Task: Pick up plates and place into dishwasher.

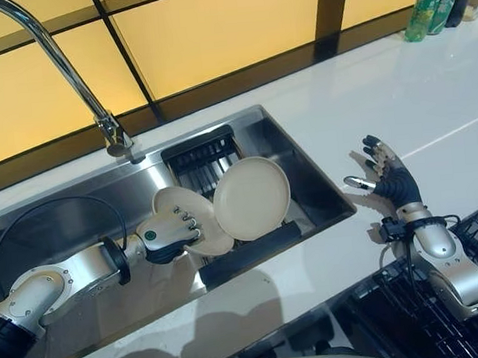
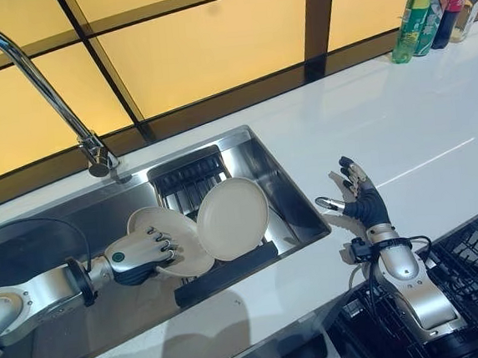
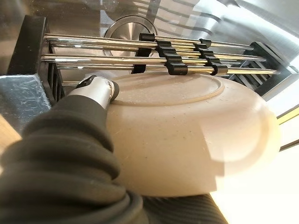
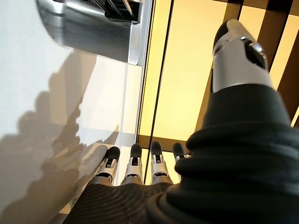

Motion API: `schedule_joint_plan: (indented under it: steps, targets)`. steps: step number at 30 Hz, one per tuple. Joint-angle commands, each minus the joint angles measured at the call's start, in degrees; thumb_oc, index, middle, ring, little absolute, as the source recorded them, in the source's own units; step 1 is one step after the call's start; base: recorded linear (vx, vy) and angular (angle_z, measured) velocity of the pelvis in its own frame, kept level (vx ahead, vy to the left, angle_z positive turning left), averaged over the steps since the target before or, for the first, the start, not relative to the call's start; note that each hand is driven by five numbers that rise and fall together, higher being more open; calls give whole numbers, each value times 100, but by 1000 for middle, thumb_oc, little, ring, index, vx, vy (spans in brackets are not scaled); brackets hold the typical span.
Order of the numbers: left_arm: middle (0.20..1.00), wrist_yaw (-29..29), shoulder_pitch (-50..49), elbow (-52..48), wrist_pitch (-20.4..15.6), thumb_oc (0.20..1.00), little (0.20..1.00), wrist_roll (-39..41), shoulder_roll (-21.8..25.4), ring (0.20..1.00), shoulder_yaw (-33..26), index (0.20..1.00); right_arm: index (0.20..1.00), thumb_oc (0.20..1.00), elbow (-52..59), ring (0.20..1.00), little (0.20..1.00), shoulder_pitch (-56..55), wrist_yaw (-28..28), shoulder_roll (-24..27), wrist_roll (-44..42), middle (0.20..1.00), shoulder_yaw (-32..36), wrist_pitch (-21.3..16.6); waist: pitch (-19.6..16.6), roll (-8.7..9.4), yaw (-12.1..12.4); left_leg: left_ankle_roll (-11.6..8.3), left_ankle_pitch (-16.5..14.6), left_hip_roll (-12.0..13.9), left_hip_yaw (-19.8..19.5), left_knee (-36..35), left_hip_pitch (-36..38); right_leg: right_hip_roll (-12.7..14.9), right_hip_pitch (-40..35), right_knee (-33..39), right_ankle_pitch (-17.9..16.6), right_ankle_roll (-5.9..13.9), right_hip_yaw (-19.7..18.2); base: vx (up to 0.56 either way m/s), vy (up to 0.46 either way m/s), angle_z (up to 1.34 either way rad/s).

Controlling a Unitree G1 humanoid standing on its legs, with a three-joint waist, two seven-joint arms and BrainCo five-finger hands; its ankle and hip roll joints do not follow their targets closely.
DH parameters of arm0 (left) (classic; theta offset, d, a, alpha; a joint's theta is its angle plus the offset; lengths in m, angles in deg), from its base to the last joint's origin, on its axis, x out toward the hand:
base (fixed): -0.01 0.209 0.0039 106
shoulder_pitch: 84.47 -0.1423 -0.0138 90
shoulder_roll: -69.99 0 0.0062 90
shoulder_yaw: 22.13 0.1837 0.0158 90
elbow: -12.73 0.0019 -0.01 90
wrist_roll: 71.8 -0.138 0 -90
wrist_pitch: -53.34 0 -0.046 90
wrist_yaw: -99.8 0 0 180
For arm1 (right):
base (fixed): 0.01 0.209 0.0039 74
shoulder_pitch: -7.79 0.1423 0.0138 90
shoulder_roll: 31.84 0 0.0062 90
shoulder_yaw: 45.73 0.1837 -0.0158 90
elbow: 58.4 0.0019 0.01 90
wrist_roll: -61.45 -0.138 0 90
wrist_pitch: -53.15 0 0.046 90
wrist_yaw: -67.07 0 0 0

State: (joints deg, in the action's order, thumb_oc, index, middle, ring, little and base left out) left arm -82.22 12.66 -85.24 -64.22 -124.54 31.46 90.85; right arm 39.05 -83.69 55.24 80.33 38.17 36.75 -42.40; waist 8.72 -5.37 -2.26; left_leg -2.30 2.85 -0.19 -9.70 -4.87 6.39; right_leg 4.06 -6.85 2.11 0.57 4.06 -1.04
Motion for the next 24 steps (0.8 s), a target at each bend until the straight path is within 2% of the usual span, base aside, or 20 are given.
schedule_joint_plan:
  steps: [1, 5, 7, 11, 15, 18, 24]
  targets:
    - [200, 240, -60, 439, 39, 200, 200, 46, 318, 200, -581, 200, 1000, 1000, 310, 1000, 1000, 297, -69, 246, -178, 1000, 7, -343, -391, 226, 168, 194, -193, -186, 170, 336, -287, 156, 429, -611, 34, 365, 43, 0, 0, 0]
    - [200, 505, -42, 416, -273, 200, 200, 29, 512, 200, -752, 200, 1000, 1000, 335, 1000, 1000, 309, -48, 289, -229, 1000, 25, -328, -413, 205, 182, 181, -187, -183, 173, 336, -297, 168, 424, -612, 46, 356, 73, 0, 0, 0]
    - [200, 929, 3, 323, -459, 200, 200, 147, 684, 200, -807, 200, 1000, 1000, 344, 1000, 1000, 358, -59, 348, -277, 1000, 10, -308, -423, 177, 194, 169, -187, -182, 168, 351, -307, 178, 420, -614, 51, 350, 94, 0, 0, 0]
    - [200, 1465, 261, 171, -474, 200, 200, 534, 966, 200, -848, 200, 1000, 1000, 354, 1000, 1000, 473, -141, 432, -367, 1000, -67, -255, -437, 148, 229, 159, -192, -191, 156, 377, -323, 192, 420, -628, 63, 341, 142, -20, -17, 4]
    - [200, 1798, 503, 36, -260, 200, 200, 909, 1067, 200, -846, 200, 1000, 1000, 399, 1000, 1000, 456, -136, 454, -423, 1000, -40, -258, -457, 134, 254, 148, -195, -185, 142, 402, -345, 197, 403, -621, 77, 324, 198, -22, -32, 8]
    - [200, 1821, 522, 58, -206, 200, 200, 995, 1076, 200, -961, 200, 1000, 1000, 414, 1000, 1000, 458, -127, 446, -426, 1000, -9, -261, -476, 125, 285, 136, -194, -191, 113, 405, -351, 191, 391, -618, 94, 307, 232, -26, -18, 6]
    - [200, 1424, 431, 13, -161, 200, 200, 881, 1097, 200, -1322, 200, 1000, 1000, 423, 1000, 1000, 466, -121, 417, -379, 1000, 18, -244, -527, 123, 370, 114, -184, -202, 50, 411, -377, 173, 362, -596, 124, 267, 302, -23, -5, 9]
